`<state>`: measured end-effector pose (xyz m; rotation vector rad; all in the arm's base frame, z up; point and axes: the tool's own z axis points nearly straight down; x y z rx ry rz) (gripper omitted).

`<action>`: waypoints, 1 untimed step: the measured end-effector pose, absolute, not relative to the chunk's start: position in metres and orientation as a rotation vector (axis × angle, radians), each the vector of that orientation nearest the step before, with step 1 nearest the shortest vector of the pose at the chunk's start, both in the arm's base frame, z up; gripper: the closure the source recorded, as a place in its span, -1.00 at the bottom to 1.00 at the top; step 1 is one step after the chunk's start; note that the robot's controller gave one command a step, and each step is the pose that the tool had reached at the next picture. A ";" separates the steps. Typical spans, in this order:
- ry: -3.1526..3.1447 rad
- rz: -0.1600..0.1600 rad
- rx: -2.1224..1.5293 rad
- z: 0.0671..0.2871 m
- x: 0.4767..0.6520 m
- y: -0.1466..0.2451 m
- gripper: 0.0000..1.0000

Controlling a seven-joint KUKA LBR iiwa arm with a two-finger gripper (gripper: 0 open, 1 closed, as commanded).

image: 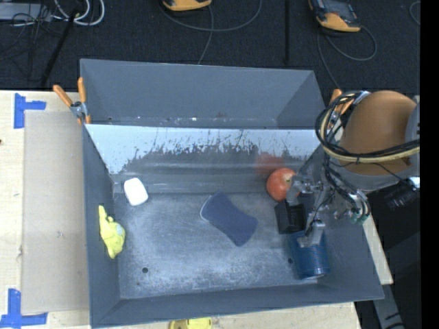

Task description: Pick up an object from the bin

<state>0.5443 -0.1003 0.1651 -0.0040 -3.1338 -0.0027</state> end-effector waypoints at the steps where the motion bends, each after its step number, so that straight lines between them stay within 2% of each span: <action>1: -3.141 -0.001 0.001 0.170 0.546 -0.100 -1.00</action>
Offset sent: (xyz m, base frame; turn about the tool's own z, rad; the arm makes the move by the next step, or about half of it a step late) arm 0.0468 -0.0547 -0.0951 -0.2434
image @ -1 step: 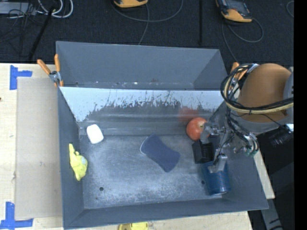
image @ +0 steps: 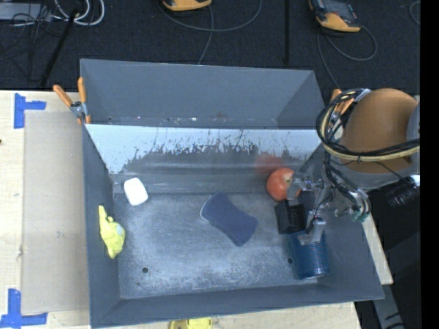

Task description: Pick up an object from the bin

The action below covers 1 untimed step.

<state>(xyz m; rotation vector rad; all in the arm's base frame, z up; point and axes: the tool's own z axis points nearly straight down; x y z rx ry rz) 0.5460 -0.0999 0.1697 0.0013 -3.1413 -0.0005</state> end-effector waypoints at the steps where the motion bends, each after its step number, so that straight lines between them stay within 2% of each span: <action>1: -3.132 -0.010 0.204 0.119 0.571 -0.127 -1.00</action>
Offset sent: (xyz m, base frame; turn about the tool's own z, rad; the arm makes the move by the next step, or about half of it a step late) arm 0.0636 -0.0532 -0.0997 -0.3735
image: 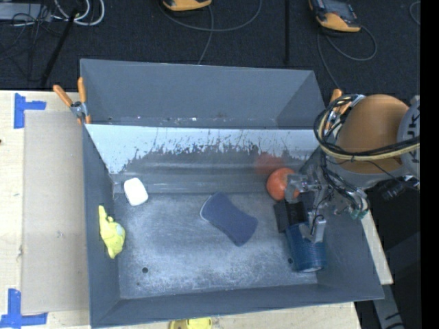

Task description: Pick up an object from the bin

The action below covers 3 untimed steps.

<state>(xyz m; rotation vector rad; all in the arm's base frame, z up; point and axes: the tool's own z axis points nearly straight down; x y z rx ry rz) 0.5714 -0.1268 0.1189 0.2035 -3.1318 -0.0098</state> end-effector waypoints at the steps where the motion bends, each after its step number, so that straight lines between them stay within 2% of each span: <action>1: -3.032 -0.064 0.575 0.090 0.602 -0.136 -1.00; 3: -3.034 -0.060 0.573 0.091 0.603 -0.136 -1.00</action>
Offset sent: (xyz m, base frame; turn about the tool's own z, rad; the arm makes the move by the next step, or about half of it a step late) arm 0.0302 -0.0217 -0.0489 0.5743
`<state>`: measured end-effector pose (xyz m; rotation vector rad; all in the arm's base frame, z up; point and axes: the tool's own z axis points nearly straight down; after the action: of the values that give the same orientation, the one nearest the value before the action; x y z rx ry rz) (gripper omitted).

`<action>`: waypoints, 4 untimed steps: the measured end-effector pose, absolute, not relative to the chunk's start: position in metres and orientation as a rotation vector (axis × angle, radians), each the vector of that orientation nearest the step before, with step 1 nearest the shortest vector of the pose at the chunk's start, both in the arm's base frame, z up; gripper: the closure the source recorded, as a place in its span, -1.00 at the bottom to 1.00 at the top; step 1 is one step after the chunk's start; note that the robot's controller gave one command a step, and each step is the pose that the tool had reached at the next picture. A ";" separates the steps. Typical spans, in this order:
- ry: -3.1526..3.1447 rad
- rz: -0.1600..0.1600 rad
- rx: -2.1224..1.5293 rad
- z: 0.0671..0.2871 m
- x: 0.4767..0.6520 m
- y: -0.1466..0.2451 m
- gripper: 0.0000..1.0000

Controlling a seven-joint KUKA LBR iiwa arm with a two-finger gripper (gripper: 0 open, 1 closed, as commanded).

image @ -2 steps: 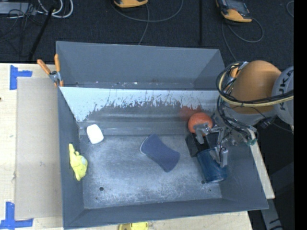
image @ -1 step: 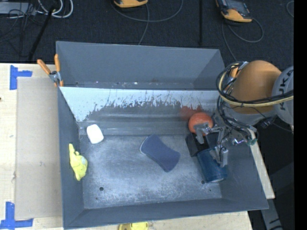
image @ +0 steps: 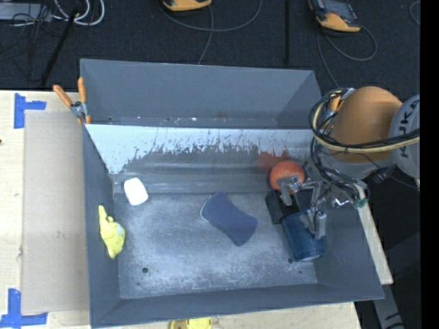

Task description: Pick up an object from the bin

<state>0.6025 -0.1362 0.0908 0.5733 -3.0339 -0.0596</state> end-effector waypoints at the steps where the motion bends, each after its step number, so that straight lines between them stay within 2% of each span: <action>1: -3.034 -0.058 0.574 0.091 0.603 -0.136 1.00; 4: -3.035 -0.058 0.575 0.091 0.603 -0.136 1.00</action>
Offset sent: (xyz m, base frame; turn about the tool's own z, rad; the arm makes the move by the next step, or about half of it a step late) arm 0.0000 0.0000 0.0000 0.0000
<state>0.6027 -0.1365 0.0910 0.5745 -3.0345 -0.0576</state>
